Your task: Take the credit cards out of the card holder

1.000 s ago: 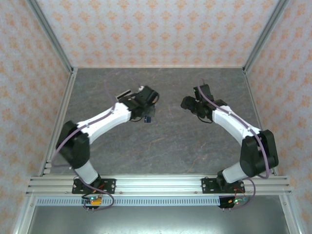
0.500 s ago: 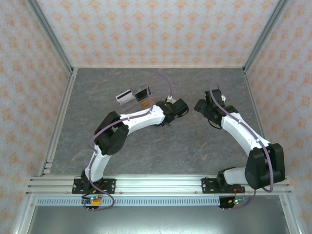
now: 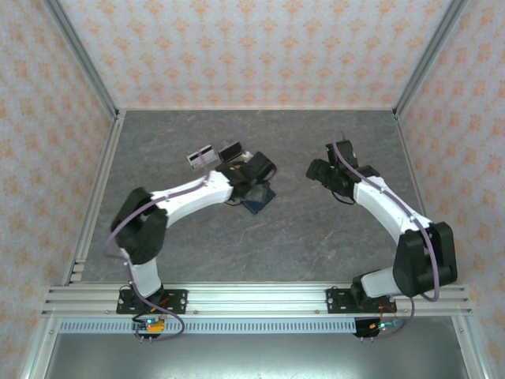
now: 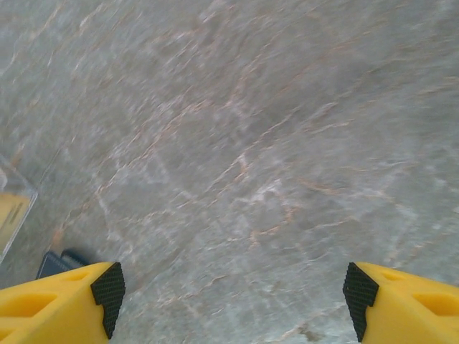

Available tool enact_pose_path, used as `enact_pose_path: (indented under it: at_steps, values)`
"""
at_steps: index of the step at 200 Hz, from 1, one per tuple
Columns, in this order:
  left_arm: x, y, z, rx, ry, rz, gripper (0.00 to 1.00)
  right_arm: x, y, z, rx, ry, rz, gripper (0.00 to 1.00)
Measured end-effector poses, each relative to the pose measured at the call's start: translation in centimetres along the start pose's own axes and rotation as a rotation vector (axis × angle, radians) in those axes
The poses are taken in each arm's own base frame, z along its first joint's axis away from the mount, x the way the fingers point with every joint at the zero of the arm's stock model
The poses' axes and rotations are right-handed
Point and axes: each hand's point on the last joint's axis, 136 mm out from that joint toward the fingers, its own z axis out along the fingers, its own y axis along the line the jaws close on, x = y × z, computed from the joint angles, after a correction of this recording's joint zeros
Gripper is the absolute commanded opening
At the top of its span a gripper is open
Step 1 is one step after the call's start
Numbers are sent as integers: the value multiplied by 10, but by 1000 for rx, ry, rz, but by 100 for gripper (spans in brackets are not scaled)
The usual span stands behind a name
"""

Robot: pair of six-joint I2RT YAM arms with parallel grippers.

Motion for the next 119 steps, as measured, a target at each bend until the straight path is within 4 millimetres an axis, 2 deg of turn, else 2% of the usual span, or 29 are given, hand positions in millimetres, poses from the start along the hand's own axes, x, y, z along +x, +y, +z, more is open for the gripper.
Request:
enact_pose_path:
  at_steps: [14,31,49,65,87,119]
  values:
    - [-9,26,-10,1,-50,-100,83,8,26,10,-30,39,-70,83]
    - [-12,54,-19,-14,-92,-194,88,24,61,23,-62,90,-164,85]
    - [-12,78,-31,-44,-137,-260,93,51,96,36,-95,149,-259,86]
    - [-15,94,-42,-72,-180,-307,97,76,119,44,-114,196,-332,86]
    - [-19,115,-55,-105,-232,-360,100,104,142,53,-123,253,-420,86]
    - [-15,139,-62,-138,-259,-433,100,123,156,69,-91,300,-510,86]
